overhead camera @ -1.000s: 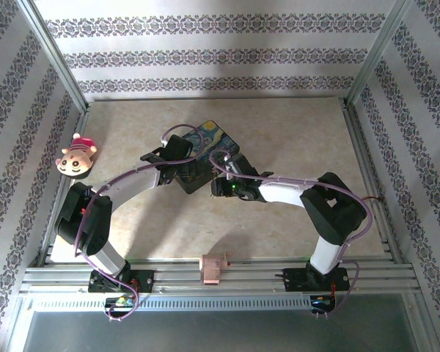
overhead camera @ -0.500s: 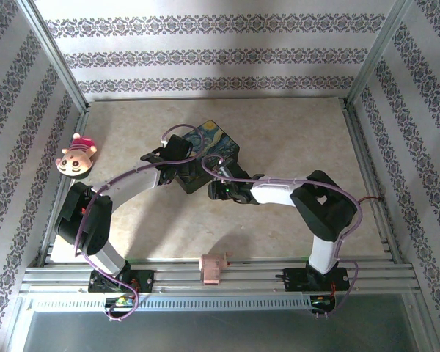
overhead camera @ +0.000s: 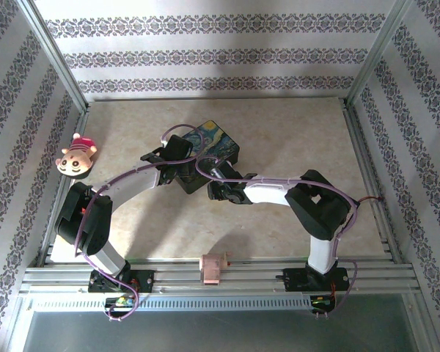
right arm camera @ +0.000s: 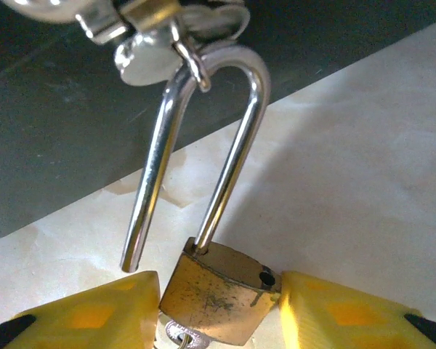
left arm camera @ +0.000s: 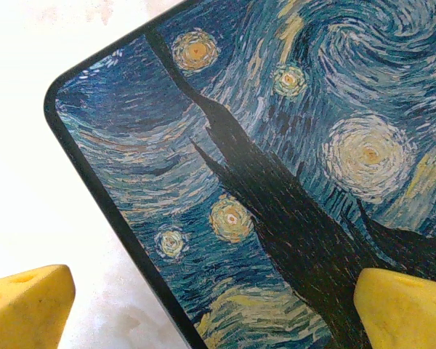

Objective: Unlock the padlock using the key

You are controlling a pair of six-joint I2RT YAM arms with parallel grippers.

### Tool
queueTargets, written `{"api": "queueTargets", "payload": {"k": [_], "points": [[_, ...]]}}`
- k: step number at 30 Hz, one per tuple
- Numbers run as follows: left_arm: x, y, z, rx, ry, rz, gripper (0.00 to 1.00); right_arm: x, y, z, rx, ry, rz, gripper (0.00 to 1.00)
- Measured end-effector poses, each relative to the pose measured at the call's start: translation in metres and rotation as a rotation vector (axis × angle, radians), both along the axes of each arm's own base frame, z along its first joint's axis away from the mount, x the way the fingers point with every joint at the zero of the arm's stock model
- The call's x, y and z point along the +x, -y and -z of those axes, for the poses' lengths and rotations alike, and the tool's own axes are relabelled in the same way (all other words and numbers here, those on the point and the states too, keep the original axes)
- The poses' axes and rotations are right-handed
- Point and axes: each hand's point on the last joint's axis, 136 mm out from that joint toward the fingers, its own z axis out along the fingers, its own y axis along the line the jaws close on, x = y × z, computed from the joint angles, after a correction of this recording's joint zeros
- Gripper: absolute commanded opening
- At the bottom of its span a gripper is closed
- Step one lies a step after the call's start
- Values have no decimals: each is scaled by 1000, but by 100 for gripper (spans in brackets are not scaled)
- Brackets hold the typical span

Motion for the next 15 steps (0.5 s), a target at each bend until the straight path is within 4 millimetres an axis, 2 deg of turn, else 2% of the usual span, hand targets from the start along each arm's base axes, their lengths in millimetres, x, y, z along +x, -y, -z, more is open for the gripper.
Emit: {"api": "queueTargets", "payload": {"k": [9,13,15], "points": [[0,0,0,-6,2,-7,99,4,4,0,16,4,71,26],[1,0,1,-12,6,-12,99,5,5,-1,28,12,93,13],[1,0,1,-15,8,-15,99,4,5,-1,37,15,100,1]]}}
